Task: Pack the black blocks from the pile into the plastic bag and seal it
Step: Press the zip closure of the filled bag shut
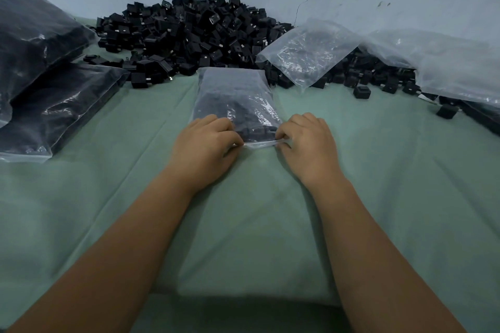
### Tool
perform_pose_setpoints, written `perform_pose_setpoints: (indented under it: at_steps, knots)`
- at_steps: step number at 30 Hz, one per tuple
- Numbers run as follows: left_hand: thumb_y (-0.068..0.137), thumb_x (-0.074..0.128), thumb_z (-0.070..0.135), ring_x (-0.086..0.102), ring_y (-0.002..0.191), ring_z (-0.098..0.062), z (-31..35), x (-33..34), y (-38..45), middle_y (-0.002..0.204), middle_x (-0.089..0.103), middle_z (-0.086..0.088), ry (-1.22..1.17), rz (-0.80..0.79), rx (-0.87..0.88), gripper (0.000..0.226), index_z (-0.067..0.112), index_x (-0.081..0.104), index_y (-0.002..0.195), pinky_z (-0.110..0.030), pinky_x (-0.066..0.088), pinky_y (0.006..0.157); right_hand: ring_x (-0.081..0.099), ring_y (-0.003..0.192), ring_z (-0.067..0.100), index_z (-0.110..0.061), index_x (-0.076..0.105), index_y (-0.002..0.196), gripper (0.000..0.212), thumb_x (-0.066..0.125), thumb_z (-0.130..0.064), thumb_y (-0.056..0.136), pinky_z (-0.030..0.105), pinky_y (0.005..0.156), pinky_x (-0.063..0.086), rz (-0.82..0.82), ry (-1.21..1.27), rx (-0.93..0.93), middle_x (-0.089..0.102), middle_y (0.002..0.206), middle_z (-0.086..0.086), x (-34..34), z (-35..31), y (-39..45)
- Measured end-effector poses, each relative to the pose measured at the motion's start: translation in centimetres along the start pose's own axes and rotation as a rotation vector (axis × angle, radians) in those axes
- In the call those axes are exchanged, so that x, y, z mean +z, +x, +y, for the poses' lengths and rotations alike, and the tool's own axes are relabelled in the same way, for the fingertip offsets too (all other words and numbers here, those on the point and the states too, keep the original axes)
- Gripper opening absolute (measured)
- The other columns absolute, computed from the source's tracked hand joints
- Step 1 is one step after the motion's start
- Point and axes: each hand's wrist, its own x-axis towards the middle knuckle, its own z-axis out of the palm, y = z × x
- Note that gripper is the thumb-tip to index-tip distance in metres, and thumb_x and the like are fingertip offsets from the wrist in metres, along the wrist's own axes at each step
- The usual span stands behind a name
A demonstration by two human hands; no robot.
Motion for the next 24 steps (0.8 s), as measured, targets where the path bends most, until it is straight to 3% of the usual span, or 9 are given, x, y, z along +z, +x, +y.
perform_pose_setpoints:
  at_steps: [5,9,16,21,24]
  knots:
    - [0.079,0.077,0.008,0.064,0.074,-0.031,0.0,-0.2,-0.1,0.082,0.069,-0.007,-0.048,0.013,-0.029,0.004,0.010,0.074,0.082,-0.037,0.052,0.059,0.054,0.076,0.028,-0.008,0.070,0.070,0.012,0.081,-0.008,0.069,0.020,0.070,0.020,0.028,0.064,0.043,0.063,0.073,0.006,0.0,0.2,0.1]
    - [0.075,0.081,0.018,0.061,0.084,-0.031,-0.7,-0.6,-0.3,0.087,0.065,-0.005,-0.035,-0.055,-0.114,0.015,0.015,0.074,0.088,-0.039,0.048,0.073,0.053,0.074,0.029,-0.006,0.068,0.070,0.010,0.077,-0.006,0.073,0.023,0.071,0.024,0.025,0.035,0.082,0.063,0.071,0.010,0.3,0.2,0.4]
    - [0.078,0.076,0.008,0.061,0.078,-0.031,-1.1,-1.1,-0.8,0.082,0.067,-0.005,-0.060,-0.059,-0.116,0.008,0.012,0.078,0.085,-0.038,0.049,0.070,0.054,0.081,0.030,-0.006,0.069,0.076,0.009,0.077,-0.006,0.073,0.025,0.074,0.026,-0.006,0.015,-0.045,0.063,0.078,0.008,0.4,-0.2,0.3]
    - [0.072,0.078,0.006,0.060,0.082,-0.031,-1.6,-1.5,-0.9,0.083,0.066,-0.005,-0.081,-0.067,-0.164,0.016,0.013,0.076,0.086,-0.040,0.048,0.073,0.053,0.082,0.027,-0.005,0.069,0.076,0.007,0.074,-0.009,0.078,0.022,0.072,0.027,0.016,0.067,0.099,0.065,0.077,0.008,0.7,0.5,0.8]
    - [0.075,0.077,0.004,0.060,0.085,-0.031,-1.8,-1.6,-1.0,0.085,0.065,-0.004,-0.113,-0.067,-0.191,0.014,0.012,0.076,0.086,-0.037,0.047,0.073,0.053,0.084,0.029,-0.005,0.070,0.080,0.004,0.073,-0.008,0.079,0.028,0.075,0.031,0.038,0.053,0.140,0.064,0.082,0.009,0.6,1.0,0.7]
